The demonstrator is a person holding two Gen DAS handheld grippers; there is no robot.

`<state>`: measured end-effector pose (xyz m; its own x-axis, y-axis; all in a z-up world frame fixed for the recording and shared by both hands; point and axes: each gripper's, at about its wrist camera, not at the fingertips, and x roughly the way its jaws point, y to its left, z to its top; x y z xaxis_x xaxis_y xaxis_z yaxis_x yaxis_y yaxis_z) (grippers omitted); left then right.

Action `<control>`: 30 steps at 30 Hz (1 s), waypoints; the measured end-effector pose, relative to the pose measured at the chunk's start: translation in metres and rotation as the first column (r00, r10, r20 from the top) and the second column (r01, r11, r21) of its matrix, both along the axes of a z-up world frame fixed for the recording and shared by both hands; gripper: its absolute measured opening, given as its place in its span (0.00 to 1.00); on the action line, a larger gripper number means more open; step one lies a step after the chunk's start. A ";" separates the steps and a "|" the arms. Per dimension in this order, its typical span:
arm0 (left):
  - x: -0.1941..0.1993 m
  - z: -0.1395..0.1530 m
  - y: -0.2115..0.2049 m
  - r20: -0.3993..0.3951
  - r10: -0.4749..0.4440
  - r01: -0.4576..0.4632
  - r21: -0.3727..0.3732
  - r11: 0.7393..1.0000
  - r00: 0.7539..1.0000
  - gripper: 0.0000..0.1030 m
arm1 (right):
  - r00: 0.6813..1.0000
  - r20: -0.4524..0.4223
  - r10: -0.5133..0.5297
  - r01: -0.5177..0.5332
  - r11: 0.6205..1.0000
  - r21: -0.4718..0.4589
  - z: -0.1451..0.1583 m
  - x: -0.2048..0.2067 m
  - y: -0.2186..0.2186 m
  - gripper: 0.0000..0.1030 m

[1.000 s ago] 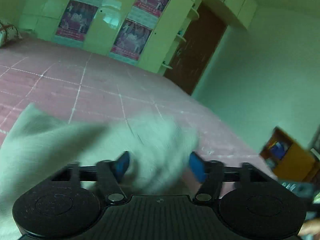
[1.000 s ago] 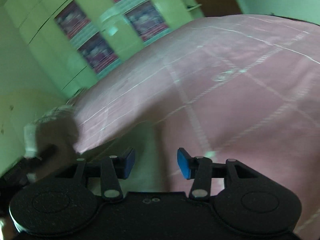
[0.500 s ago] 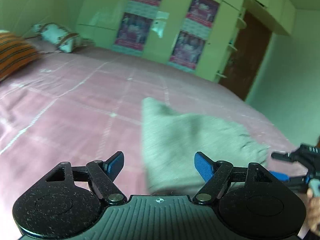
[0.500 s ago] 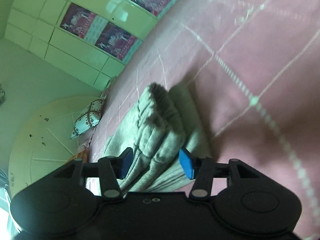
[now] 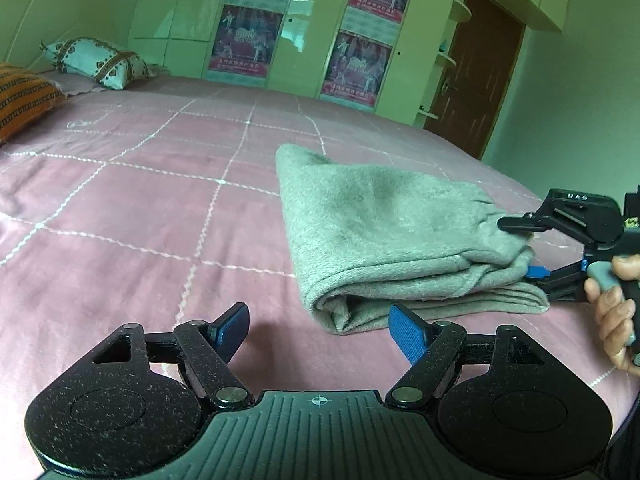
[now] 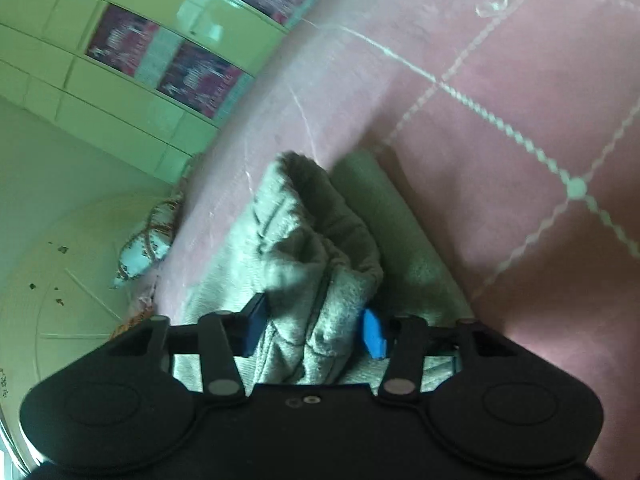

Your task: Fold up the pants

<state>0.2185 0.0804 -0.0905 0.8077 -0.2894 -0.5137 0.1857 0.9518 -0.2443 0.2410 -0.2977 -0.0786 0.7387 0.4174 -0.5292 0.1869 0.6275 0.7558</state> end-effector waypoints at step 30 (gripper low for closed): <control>0.028 -0.004 -0.020 -0.011 0.103 -0.103 0.006 0.995 0.995 0.75 | 0.944 0.269 0.189 -0.133 0.969 -0.210 0.120 -0.025 0.092 0.26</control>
